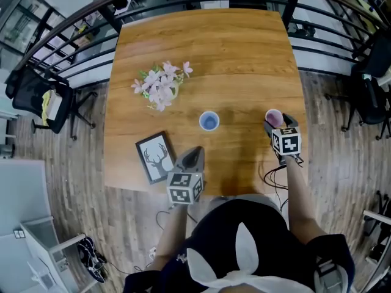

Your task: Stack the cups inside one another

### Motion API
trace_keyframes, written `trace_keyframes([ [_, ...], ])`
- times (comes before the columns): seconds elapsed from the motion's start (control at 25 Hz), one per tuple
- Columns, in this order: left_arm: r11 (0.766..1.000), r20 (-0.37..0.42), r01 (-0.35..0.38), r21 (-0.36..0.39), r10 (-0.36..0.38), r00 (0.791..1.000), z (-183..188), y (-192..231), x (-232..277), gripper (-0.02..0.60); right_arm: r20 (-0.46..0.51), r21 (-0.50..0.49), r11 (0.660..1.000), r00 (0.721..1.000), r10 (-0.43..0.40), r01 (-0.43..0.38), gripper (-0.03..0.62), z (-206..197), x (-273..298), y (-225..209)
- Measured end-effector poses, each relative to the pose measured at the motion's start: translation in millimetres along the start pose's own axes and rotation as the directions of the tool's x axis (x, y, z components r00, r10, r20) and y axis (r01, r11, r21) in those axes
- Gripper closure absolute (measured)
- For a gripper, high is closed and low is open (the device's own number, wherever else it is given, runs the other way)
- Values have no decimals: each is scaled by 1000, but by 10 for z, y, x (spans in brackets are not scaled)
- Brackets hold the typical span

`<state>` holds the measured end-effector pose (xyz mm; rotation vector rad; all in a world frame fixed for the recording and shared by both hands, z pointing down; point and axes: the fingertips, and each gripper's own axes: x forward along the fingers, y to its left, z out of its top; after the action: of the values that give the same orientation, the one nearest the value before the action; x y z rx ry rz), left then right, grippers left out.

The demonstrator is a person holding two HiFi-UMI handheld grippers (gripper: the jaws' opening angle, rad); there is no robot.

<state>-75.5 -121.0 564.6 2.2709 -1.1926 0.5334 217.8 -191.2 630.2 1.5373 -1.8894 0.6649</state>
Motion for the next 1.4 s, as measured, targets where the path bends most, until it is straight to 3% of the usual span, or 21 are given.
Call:
trace_keyframes([
  [0.92, 1000, 9, -17, -12, 17, 1000, 2, 12, -43, 555, 27, -17, 1000, 1000, -5, 5, 255, 157, -86, 5],
  [1.4, 1000, 34, -29, -10, 30, 999, 46, -19, -132, 555, 216, -61, 998, 976, 36, -23, 256, 922, -567, 156],
])
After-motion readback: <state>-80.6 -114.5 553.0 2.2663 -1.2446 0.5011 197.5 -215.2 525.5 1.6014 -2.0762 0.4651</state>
